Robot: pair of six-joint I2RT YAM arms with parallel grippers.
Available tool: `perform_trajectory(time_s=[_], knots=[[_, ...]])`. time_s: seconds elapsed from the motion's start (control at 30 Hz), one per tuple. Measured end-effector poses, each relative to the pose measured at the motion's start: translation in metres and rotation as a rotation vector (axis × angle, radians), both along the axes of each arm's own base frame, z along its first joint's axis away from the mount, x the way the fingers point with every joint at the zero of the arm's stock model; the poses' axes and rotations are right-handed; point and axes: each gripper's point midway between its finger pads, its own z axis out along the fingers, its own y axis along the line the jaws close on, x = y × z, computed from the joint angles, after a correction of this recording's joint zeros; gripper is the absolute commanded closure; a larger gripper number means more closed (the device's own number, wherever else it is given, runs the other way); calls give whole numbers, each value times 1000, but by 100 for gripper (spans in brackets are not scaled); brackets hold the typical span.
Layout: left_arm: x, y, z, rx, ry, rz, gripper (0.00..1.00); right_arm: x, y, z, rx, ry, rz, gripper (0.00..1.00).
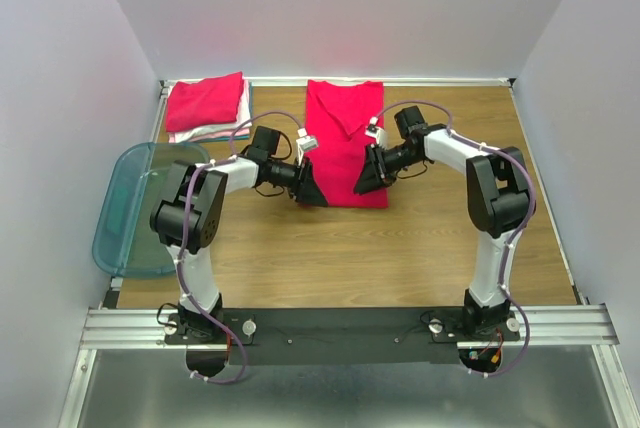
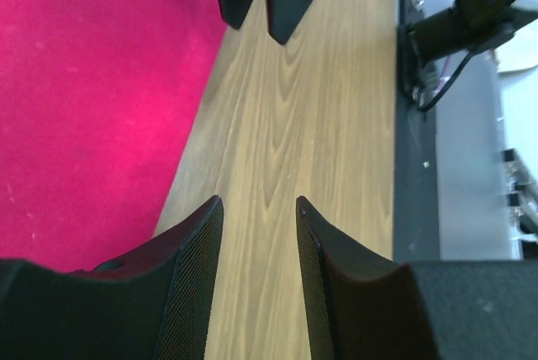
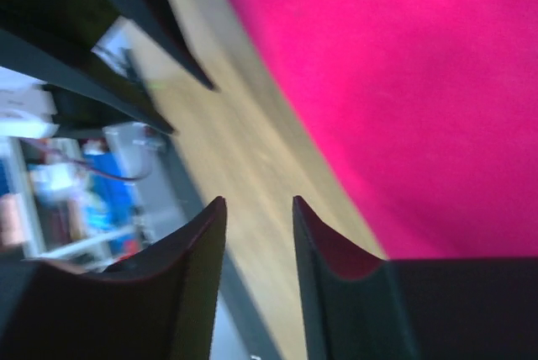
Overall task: Fold and stack the t-shirts
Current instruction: Fold the folded rectangular tshirt in 1/3 of the way, then grab one side of the 2/3 rectangular tshirt with both arms
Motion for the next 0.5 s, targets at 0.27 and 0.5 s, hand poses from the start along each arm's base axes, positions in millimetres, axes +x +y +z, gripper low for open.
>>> perform_trajectory(time_s=[0.27, 0.5], knots=[[10, -17, 1, -45, 98, 42, 45, -1, 16, -4, 120, 139, -16, 41], [20, -27, -28, -33, 185, 50, 44, -10, 19, -35, 157, 279, -8, 27]])
